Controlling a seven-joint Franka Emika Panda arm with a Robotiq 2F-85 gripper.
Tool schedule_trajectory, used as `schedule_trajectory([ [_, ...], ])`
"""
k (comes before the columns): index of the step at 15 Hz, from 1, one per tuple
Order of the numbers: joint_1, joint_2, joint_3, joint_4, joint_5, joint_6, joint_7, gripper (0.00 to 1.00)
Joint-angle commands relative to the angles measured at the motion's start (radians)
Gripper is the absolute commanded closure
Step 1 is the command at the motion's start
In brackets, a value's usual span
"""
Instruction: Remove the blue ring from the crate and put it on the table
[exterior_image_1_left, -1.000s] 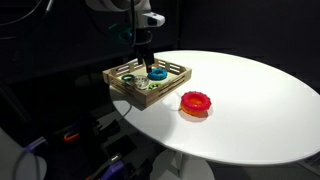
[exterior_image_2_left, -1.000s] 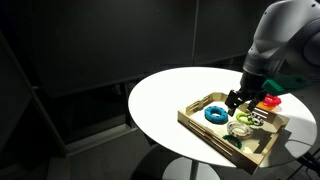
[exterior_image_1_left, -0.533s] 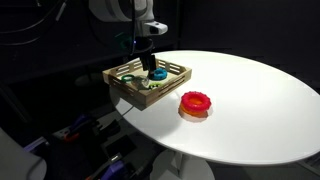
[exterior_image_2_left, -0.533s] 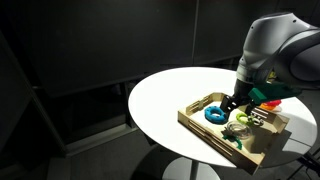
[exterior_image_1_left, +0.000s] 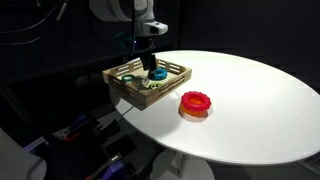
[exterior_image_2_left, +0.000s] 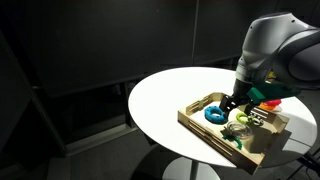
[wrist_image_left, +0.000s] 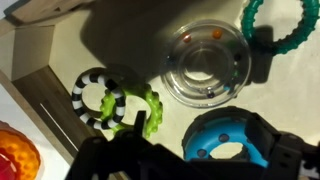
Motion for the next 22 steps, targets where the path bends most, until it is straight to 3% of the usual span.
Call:
schedule_trajectory([
  [1, 0.018, -0.001, -0.018, 0.0, 0.007, -0.001, -0.006, 0.0],
  [18, 0.008, -0.017, -0.032, 0.023, 0.019, -0.032, -0.056, 0.0],
  [22, 0.013, 0.002, -0.059, 0.041, -0.019, -0.012, -0.008, 0.0],
])
